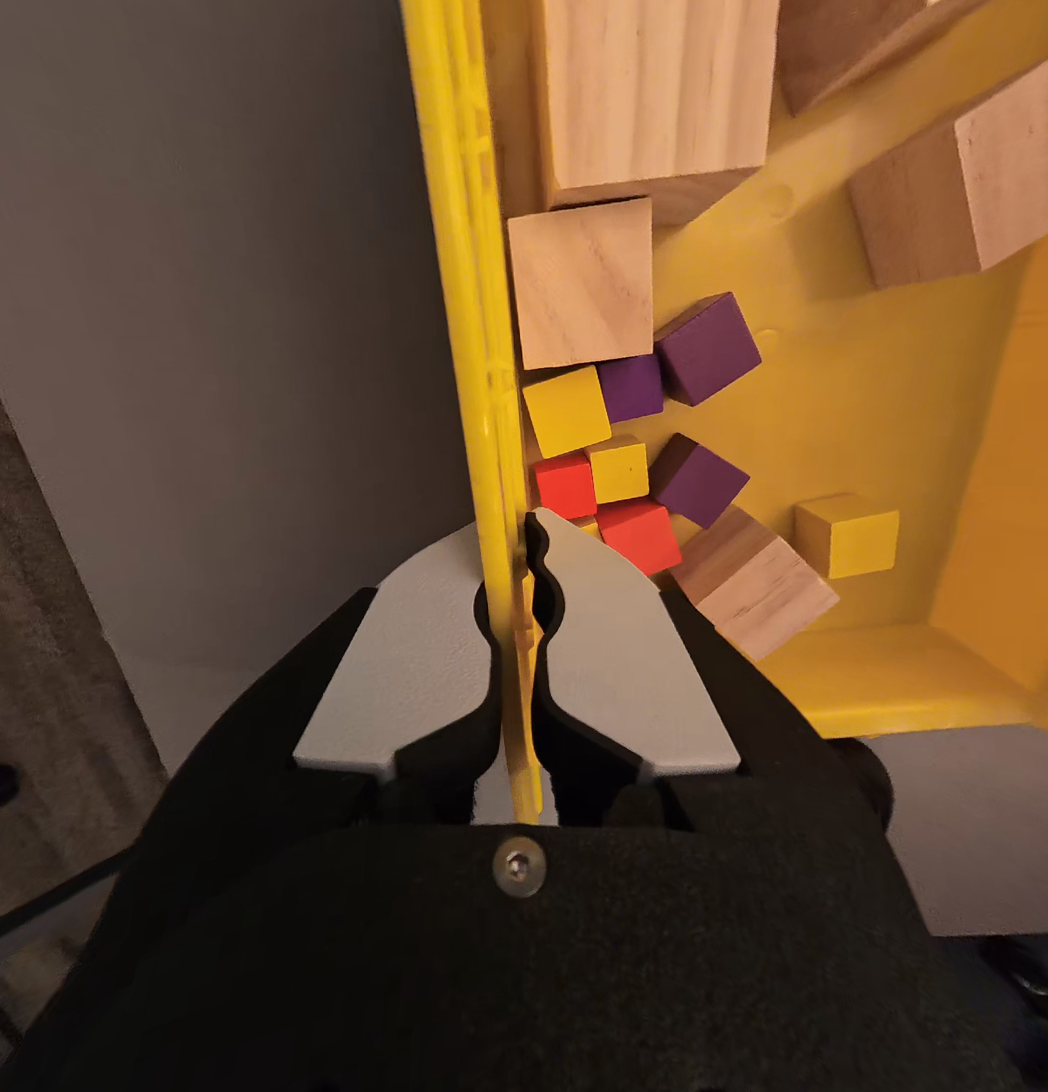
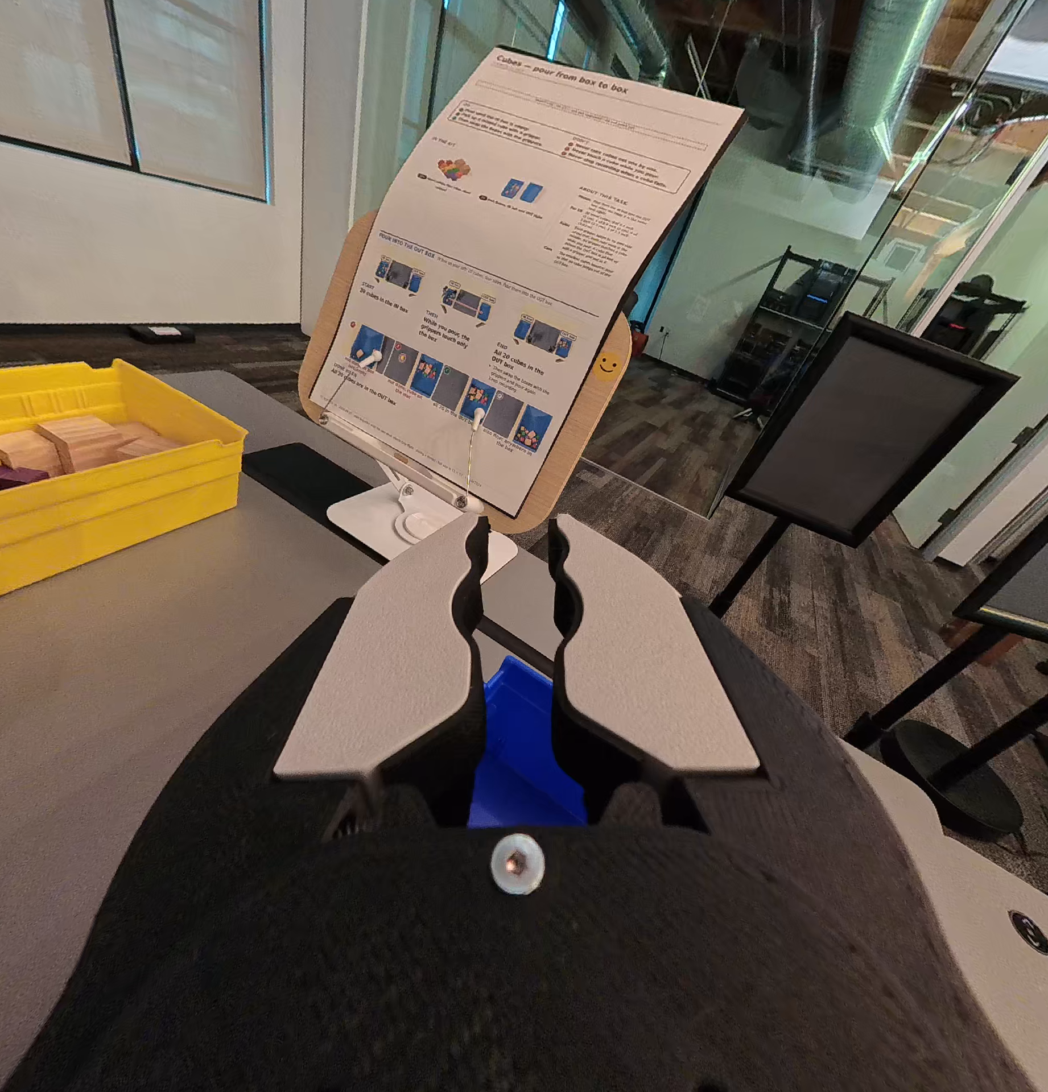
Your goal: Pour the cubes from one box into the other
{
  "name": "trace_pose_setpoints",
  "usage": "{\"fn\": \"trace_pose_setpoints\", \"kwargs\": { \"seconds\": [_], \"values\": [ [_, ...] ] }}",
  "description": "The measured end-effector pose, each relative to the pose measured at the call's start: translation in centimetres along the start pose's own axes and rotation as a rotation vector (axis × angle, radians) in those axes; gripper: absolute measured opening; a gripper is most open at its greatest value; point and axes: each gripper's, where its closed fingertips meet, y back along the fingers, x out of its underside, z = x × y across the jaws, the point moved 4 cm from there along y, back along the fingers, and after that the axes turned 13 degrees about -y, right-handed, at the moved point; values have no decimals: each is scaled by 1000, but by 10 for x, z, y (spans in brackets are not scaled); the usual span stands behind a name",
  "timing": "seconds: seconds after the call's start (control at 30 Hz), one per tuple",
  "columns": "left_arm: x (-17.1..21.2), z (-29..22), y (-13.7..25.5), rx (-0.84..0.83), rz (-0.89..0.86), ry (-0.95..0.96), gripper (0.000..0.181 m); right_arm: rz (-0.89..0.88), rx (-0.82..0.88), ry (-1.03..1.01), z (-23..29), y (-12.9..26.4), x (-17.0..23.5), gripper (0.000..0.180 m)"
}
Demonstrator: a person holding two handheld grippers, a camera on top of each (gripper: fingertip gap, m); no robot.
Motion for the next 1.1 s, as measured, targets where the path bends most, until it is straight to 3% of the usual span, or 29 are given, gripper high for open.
{"fn": "trace_pose_setpoints", "kwargs": {
  "seconds": [0.6,0.8,0.97,1.1],
  "values": [
    [-23,-77,-3,27,-31,-196,8,87,-66,17,29,-24,15,19],
    [-34,-117,-4,38,-55,-260,8,234,-127,-102,55,-47,39,21],
    [-38,-158,-4,56,-91,-313,8,361,-304,-289,104,-63,57,26],
    [-39,-194,-2,167,-142,-276,11,500,-221,-321,124,-90,86,36]
  ]
}}
